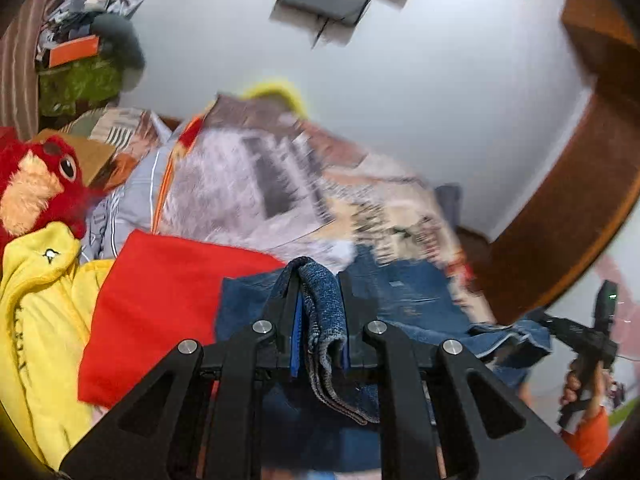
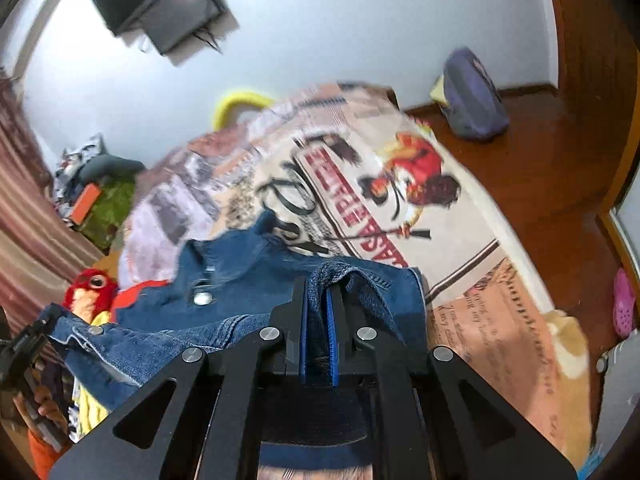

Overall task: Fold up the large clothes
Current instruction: 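Lift the hem with both tools and fold it over toward the collar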

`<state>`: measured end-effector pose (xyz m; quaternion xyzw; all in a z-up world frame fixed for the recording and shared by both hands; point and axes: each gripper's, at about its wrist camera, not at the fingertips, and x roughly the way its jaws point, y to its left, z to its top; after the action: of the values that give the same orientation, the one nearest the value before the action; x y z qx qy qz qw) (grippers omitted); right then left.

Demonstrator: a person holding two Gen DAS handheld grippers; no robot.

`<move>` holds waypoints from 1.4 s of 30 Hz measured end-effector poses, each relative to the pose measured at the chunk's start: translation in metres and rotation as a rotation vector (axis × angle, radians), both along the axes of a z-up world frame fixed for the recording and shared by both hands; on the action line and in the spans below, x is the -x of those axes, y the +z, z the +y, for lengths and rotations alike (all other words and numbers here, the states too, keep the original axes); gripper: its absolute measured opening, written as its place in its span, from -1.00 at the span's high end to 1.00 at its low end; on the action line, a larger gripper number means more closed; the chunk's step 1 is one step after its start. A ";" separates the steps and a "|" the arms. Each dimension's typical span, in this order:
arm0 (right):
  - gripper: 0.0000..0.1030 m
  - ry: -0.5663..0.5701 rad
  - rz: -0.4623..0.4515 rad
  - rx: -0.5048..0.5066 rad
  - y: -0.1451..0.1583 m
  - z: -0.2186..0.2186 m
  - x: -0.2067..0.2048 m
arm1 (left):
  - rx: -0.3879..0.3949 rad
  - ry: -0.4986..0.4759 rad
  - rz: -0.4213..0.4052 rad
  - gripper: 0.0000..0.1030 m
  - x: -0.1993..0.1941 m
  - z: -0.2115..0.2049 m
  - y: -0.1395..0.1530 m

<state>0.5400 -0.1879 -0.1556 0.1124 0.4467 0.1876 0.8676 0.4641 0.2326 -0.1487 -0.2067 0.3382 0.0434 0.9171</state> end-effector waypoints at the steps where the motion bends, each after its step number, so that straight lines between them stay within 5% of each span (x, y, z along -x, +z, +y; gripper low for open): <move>1: 0.86 0.006 0.031 0.014 -0.017 0.004 -0.010 | -0.011 0.008 0.031 0.73 -0.010 0.001 -0.013; 6: 0.83 0.016 0.119 0.054 -0.047 0.009 -0.030 | -0.099 0.015 0.244 0.68 -0.055 0.003 -0.092; 9: 0.80 0.048 0.109 0.075 -0.041 0.008 -0.029 | -0.115 0.003 0.268 0.62 -0.055 0.002 -0.108; 14: 0.70 0.056 0.048 0.157 -0.015 0.008 -0.014 | -0.105 0.017 0.292 0.42 -0.046 0.003 -0.097; 16: 0.55 0.013 0.012 0.210 -0.006 0.006 -0.009 | -0.144 0.011 0.290 0.34 -0.039 -0.002 -0.084; 18: 0.21 -0.037 -0.049 0.286 0.008 0.003 0.000 | -0.213 0.016 0.263 0.12 -0.028 -0.008 -0.063; 26: 0.07 0.112 -0.130 0.247 0.042 0.012 0.066 | -0.313 -0.085 0.151 -0.62 0.022 -0.038 -0.009; 29: -0.09 0.180 -0.111 0.232 0.031 0.028 0.083 | -0.317 -0.145 0.191 -0.71 0.033 -0.054 -0.019; 34: -0.09 0.301 -0.039 0.239 -0.010 0.059 0.102 | -0.278 -0.214 0.291 -0.71 0.036 -0.074 -0.061; 38: -0.09 0.338 0.056 0.253 -0.051 0.083 0.094 | -0.314 -0.241 0.384 -0.71 0.016 -0.084 -0.100; 42: -0.09 0.329 0.069 0.249 -0.073 0.097 0.072 | -0.347 -0.221 0.392 -0.72 -0.018 -0.080 -0.119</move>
<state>0.4680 -0.0909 -0.2286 -0.0638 0.5082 0.2661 0.8166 0.4822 0.1528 -0.2681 0.0039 0.5173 0.0397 0.8549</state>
